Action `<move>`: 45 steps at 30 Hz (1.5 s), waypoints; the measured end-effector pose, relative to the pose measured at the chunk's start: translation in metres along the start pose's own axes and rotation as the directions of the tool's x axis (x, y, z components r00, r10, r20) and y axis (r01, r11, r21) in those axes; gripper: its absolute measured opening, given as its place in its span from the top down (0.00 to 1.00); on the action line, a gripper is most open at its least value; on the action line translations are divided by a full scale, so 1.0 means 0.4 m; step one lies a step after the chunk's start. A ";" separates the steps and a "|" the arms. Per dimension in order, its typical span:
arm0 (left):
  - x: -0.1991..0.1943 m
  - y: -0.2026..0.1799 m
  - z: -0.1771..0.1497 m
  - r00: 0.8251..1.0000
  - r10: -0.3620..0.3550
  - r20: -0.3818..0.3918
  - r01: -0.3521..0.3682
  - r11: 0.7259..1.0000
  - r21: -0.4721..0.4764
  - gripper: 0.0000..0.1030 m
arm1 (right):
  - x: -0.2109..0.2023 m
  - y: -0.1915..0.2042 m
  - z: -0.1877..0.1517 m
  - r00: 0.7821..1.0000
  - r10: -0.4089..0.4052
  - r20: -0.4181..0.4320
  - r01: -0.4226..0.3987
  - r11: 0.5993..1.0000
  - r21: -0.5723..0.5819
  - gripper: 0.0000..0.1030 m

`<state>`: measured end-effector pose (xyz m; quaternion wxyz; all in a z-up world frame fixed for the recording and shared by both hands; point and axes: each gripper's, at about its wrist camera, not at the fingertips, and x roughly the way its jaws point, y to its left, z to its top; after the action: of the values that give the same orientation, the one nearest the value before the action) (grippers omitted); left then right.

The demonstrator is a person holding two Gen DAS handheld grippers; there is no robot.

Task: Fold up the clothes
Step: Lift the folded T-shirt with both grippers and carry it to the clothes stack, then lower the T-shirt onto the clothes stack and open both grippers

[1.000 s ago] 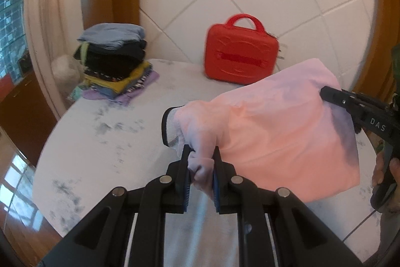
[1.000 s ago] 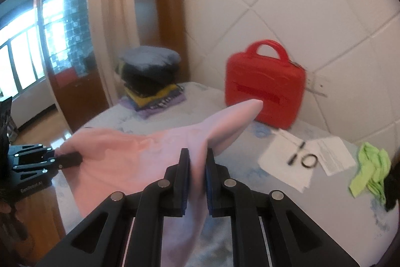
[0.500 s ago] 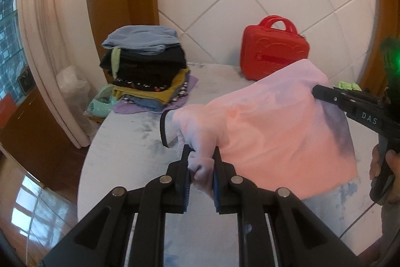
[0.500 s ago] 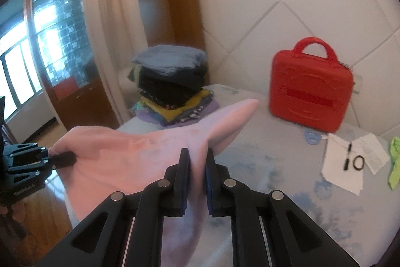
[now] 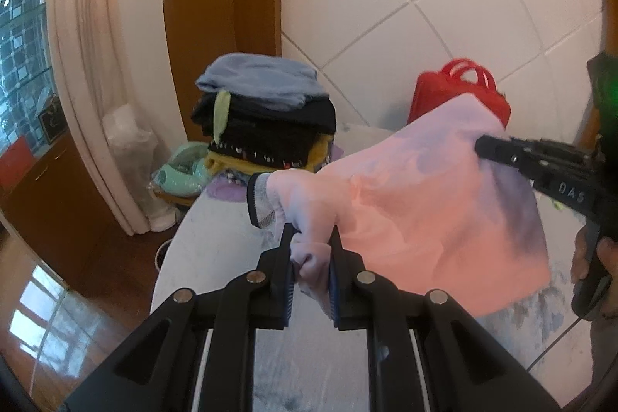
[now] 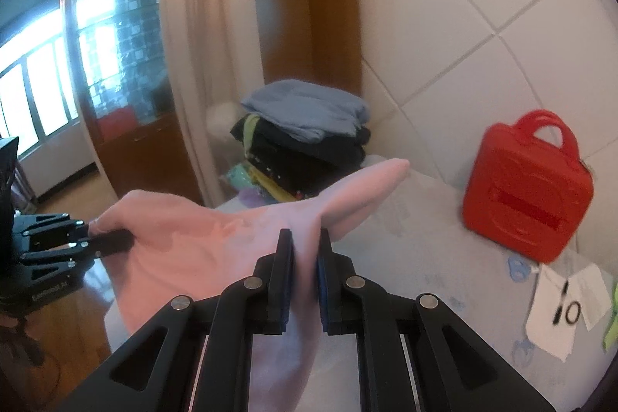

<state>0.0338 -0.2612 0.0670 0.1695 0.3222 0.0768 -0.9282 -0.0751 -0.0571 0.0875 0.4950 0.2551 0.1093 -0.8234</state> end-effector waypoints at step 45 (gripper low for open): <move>0.840 0.521 0.564 0.996 0.037 -0.084 -0.025 0.990 0.138 0.74 | 1.011 -0.210 0.437 0.982 -0.134 -0.132 0.173 0.921 0.349 0.58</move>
<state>-0.2663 -0.6012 0.0263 0.1579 0.3738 0.0153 -0.9138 -0.3565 -0.3991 0.0156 0.3674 0.3750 0.0031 -0.8511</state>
